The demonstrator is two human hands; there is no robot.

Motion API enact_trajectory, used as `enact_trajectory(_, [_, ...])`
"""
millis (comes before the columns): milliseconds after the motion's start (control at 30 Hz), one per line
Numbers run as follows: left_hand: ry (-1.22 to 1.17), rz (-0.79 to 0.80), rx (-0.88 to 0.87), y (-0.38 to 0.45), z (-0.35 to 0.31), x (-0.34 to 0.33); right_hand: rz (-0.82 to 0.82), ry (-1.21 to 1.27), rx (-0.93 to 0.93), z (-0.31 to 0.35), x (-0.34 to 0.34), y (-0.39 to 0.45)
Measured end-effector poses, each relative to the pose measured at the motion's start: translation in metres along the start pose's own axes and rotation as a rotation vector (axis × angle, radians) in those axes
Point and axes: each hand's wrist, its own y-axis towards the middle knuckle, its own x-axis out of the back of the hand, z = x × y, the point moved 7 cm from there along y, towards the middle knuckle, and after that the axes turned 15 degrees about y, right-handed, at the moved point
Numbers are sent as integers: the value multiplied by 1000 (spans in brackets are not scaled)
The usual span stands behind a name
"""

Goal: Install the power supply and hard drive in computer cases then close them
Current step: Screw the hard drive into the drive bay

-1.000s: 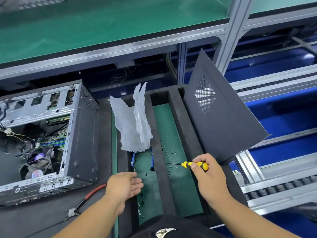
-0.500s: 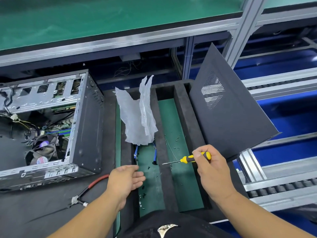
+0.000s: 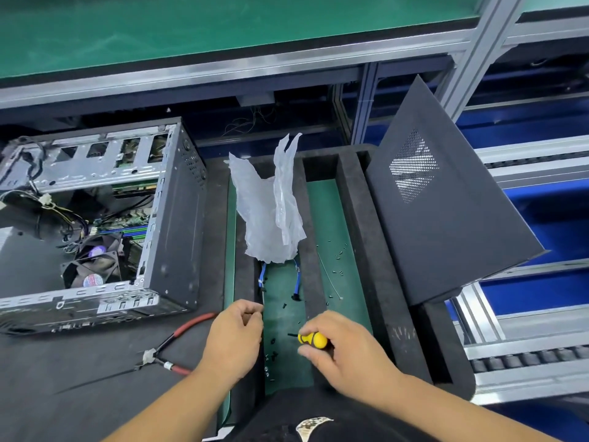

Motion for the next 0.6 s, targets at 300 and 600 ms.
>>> enact_trajectory(300, [-120, -44, 89, -4, 15, 5, 42, 13, -83, -16, -11, 3])
enact_trajectory(600, [-192, -54, 86, -3, 23, 15, 166, -11, -119, -16, -25, 13])
